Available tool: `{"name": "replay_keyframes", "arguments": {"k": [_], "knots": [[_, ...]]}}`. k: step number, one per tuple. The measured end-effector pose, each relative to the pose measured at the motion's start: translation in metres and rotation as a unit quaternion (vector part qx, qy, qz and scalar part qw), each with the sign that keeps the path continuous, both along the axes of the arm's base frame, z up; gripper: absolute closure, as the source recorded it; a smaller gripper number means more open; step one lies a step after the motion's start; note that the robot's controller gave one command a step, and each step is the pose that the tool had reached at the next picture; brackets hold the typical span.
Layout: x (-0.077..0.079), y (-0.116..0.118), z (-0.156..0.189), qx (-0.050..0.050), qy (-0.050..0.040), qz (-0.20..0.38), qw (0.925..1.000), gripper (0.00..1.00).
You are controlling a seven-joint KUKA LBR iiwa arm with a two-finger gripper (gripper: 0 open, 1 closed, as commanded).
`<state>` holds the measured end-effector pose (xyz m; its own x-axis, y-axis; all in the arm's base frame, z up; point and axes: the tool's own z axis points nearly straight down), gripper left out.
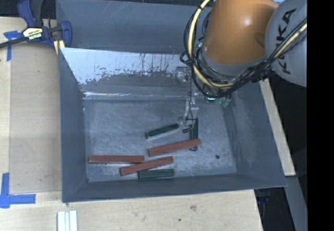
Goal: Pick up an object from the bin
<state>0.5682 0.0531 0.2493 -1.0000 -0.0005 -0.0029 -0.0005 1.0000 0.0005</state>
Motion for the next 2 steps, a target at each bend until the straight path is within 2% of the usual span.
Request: {"name": "replay_keyframes", "arguments": {"k": [1,2], "knots": [[0.0,0.0,0.0,0.0,-0.0004,0.0,1.0,0.0],[-0.021,-0.014,-0.05,0.0,-0.0031,0.014,0.9999,0.0]]}}
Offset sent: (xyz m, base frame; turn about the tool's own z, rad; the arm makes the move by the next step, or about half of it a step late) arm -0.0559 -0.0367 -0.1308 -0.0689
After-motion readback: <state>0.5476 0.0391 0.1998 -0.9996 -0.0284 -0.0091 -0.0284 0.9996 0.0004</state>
